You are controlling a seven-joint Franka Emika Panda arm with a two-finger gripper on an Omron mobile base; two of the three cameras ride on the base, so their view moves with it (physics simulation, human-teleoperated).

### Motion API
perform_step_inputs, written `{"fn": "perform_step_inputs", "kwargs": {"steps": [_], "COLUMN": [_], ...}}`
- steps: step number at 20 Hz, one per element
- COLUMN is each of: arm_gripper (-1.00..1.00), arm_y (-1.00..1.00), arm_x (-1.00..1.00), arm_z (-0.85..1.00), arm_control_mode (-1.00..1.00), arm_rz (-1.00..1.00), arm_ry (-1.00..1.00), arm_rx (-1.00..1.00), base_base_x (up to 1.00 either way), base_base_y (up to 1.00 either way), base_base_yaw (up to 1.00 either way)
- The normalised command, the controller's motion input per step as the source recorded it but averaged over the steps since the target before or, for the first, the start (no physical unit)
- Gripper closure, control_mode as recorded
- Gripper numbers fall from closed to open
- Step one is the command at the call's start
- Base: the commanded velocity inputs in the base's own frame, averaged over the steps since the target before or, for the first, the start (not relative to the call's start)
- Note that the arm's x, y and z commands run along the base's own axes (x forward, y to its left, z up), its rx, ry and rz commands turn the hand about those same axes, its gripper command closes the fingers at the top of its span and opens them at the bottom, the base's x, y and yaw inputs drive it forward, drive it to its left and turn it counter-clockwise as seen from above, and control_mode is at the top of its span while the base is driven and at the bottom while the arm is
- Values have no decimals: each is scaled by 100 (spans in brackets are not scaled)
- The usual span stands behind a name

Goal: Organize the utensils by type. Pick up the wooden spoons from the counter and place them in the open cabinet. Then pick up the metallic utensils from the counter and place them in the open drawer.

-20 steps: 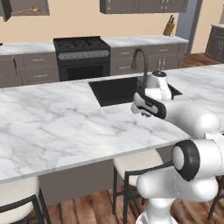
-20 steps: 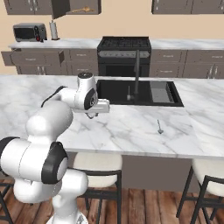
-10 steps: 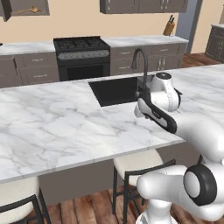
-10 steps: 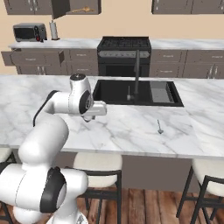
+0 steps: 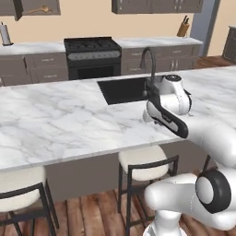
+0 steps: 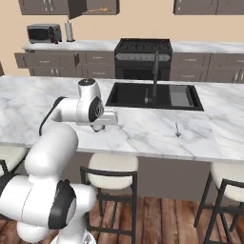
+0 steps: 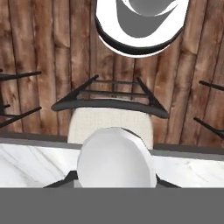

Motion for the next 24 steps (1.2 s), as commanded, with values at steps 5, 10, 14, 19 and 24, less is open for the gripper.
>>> {"fn": "perform_step_inputs", "kwargs": {"steps": [5,10,14,19,24], "arm_gripper": [100,100,100,100,100], "arm_y": [0,0,0,0,0], "arm_x": [0,0,0,0,0], "arm_z": [0,0,0,0,0], "arm_control_mode": [100,100,100,100,100], "arm_rz": [0,0,0,0,0], "arm_ry": [0,0,0,0,0], "arm_rx": [0,0,0,0,0], "base_base_x": [-60,-48,-38,-18,0], "base_base_y": [34,67,80,90,99], "base_base_yaw": [25,17,13,8,0]}}
